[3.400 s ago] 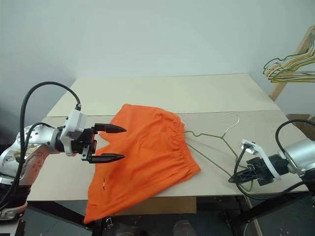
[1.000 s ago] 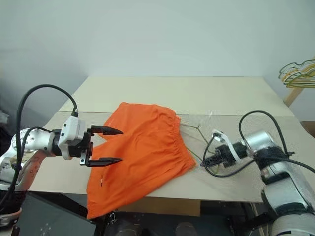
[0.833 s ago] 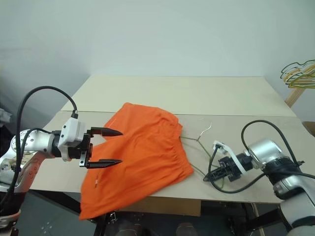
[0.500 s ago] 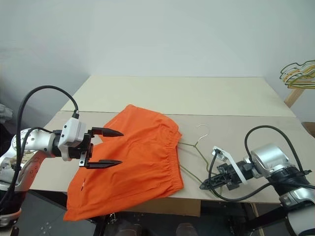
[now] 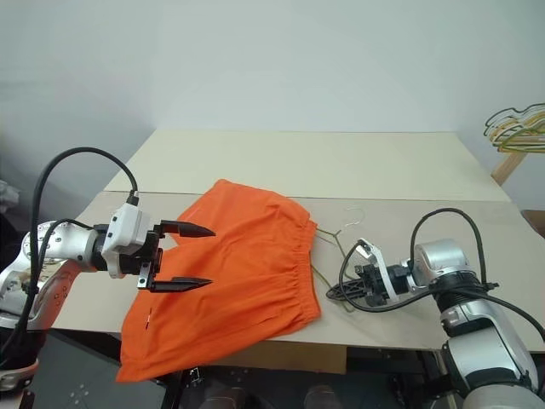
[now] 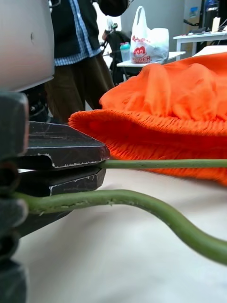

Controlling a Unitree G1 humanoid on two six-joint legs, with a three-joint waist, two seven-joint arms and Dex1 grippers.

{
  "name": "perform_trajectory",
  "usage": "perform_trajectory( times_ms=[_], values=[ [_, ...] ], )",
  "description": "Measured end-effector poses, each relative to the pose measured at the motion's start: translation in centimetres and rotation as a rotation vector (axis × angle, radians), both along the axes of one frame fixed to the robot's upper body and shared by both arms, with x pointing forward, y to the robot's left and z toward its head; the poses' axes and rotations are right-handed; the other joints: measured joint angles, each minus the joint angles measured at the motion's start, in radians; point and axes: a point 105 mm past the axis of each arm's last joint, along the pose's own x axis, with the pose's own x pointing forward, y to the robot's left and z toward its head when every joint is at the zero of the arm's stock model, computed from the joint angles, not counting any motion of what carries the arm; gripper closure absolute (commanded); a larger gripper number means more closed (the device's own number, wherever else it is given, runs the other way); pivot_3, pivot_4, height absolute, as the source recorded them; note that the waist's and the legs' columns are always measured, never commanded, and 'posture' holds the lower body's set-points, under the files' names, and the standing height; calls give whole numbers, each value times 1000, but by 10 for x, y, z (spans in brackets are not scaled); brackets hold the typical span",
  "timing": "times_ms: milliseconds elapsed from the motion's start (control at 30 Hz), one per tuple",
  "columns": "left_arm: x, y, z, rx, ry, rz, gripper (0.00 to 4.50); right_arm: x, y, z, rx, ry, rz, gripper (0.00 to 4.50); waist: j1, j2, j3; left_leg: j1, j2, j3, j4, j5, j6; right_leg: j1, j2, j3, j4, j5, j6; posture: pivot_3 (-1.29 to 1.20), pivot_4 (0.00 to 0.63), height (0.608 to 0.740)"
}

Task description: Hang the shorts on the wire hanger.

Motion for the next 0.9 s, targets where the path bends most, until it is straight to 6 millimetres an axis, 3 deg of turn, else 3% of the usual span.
perform_trajectory(
  times_ms=[400, 467, 733, 833, 900],
  values=[
    [6, -2, 1, -3, -3, -11, 33, 23, -30, 48, -129, -321, 32, 4500, -3, 1, 0, -2, 0, 0, 0, 0, 0, -1, 0, 0, 0, 0, 0, -119, 0, 740],
    [10, -2, 3, -3, -16, -8, 33, 27, -26, 56, -166, -399, 77, 4500, -8, 1, 0, -2, 0, 1, 0, 0, 0, -2, 0, 0, 0, 0, 0, -125, 0, 740],
    [38, 5, 25, 16, -113, 12, 33, 51, 11, 131, -265, -851, 271, 4500, -46, 1, 1, -8, 0, 0, 1, 0, 0, -3, -1, 0, 1, 0, 0, -150, 0, 740],
    [50, 10, 39, 30, -171, 28, 33, 51, 25, 145, -256, -938, 338, 4500, -58, 1, 1, -8, 0, 0, 1, 0, 0, -3, -1, 0, 0, 0, 1, -144, 0, 740],
    [57, 14, 48, 48, -203, 34, 33, 49, 30, 143, -278, -964, 390, 4500, -63, 1, 1, -8, 0, 0, 1, 0, 0, -3, -1, 0, 0, 0, 1, -144, 0, 740]
  ],
)
